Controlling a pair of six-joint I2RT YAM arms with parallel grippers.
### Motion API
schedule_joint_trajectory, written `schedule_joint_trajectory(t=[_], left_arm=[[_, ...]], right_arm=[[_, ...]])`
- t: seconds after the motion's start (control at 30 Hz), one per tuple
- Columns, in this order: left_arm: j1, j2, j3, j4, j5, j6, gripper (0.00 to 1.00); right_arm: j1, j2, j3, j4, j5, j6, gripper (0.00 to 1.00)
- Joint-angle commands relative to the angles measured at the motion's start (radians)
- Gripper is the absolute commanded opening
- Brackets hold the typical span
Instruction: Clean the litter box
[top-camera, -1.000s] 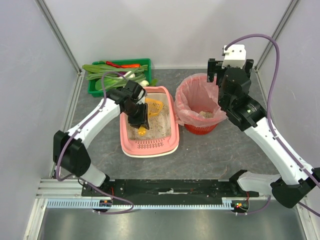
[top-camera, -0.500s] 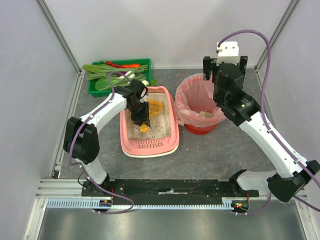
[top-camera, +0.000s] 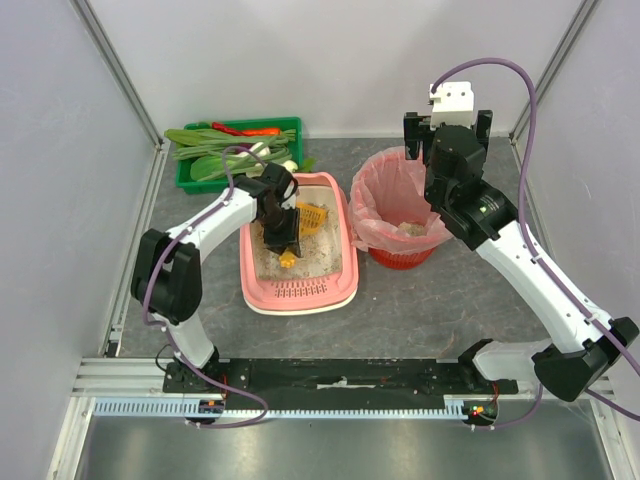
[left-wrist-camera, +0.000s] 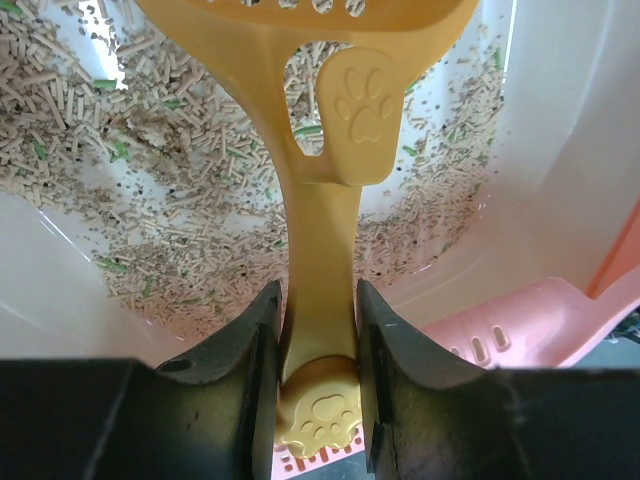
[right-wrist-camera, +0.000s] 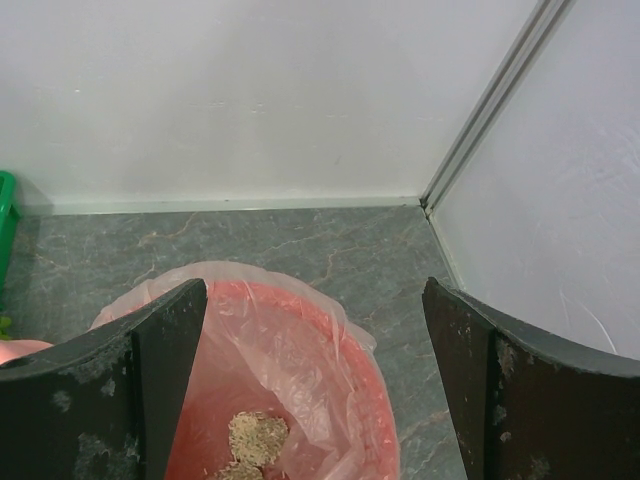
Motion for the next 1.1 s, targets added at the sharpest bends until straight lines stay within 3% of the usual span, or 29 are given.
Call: schedule_joint_trajectory(t=[0.0,0.43,0.6,0.63,0.67,1.07], left_arm=[[0.003,0.005,-0.014,0.018,-0.03,0.056,0.08],[0.003,0.054,-0.04,0.024,-0.07,0.089,0.36],[0.003,0.049,-0.036,0.026,-0.079,0.102,0.57],[0.003,0.049,-0.034,0.024,-0.084,0.1,0.64],[0.003,0.046,-0.032,0.024,-0.084,0.1,0.78],[0.003,-0.013,-0.035,0.032,-0.111,0.099,0.82]], right_arm=[[0.0,-0.009,0.037,0.033,0.011,-0.002,0.98],[0.001,-0.017,0.035,0.025,0.014,0.007,0.98],[0.006,-0.019,0.028,0.024,0.015,0.007,0.98],[0.006,-0.016,0.027,0.024,0.015,0.007,0.98],[0.007,-0.016,0.027,0.024,0.015,0.005,0.98],[0.011,-0.016,0.023,0.024,0.011,0.007,0.98]])
